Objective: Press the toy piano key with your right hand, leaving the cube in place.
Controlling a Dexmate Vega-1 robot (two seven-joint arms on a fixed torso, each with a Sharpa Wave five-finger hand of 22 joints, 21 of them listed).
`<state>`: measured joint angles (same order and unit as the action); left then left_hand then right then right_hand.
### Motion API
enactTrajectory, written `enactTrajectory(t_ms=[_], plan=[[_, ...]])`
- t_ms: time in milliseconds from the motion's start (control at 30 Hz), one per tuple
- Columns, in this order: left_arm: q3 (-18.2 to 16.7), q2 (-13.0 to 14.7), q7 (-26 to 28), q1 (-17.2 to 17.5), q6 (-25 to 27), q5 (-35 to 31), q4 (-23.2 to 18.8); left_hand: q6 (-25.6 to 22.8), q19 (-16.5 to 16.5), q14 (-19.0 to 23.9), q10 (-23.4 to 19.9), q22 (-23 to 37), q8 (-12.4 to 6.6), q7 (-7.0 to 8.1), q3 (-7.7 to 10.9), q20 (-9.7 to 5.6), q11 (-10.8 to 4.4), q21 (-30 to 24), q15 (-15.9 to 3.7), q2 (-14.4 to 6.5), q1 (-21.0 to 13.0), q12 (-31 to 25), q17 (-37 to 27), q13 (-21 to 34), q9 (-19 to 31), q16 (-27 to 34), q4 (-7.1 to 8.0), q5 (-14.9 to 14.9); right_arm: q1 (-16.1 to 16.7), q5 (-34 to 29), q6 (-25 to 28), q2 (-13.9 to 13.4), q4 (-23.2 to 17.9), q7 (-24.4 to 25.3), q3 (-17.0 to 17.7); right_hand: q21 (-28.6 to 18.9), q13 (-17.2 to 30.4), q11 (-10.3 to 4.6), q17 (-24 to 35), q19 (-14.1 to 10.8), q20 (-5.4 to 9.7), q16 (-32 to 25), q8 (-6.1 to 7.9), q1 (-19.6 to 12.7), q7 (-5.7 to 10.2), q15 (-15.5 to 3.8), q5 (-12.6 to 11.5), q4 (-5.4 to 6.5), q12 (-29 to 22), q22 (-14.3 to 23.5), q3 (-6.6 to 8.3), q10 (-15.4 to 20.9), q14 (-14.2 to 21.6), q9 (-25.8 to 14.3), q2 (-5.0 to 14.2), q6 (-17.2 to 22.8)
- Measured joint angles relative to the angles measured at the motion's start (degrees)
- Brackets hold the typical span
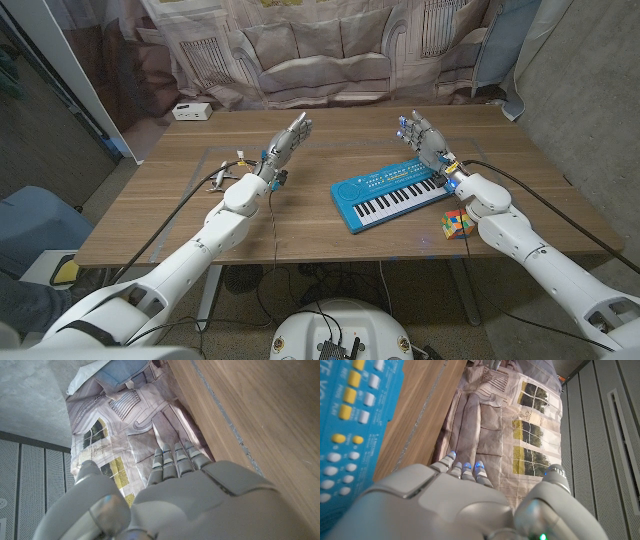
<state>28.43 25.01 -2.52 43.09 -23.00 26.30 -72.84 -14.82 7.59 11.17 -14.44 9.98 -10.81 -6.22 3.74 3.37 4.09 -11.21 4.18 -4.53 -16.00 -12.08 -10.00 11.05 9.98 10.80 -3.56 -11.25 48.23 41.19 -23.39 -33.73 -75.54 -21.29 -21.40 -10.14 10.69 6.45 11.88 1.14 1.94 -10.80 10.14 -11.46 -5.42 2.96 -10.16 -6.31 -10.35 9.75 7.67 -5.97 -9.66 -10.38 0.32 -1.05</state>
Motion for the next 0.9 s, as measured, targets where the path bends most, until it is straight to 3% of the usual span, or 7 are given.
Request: enactTrajectory(t_ms=[333,900], plan=[[-0.09,-0.45,-0.96,-0.39,-0.45,0.99,1.34,0.00,0.00,0.00,0.13,0.00,0.00,0.00,0.00,0.00,0.13,0.00,0.00,0.00,0.00,0.00,0.00,0.00,0.00,0.00,0.00,0.00,-1.03,3.26,0.28,1.47,3.28,-4.04,0.36,0.00,0.00,0.00,0.00,0.00,0.00,0.00,0.00,0.29,-0.31,0.00,-0.24,0.01,0.00,0.00,-0.48,0.01,0.00,0.00,-0.30,-0.31],[-0.56,-0.02,-2.27,-0.17,-1.18,1.91,2.15,0.22,0.00,-0.01,0.21,0.00,0.00,-0.22,0.00,0.00,0.21,0.00,0.00,0.00,0.00,0.00,0.00,0.00,0.00,0.00,0.00,0.00,-0.03,3.09,1.67,1.61,1.90,-2.51,0.42,-0.28,0.00,0.00,-0.17,-0.01,-0.01,-0.01,0.25,0.52,-0.31,0.00,-0.24,0.24,-0.26,-0.01,-0.70,0.01,0.01,-0.01,-0.53,-0.30]])
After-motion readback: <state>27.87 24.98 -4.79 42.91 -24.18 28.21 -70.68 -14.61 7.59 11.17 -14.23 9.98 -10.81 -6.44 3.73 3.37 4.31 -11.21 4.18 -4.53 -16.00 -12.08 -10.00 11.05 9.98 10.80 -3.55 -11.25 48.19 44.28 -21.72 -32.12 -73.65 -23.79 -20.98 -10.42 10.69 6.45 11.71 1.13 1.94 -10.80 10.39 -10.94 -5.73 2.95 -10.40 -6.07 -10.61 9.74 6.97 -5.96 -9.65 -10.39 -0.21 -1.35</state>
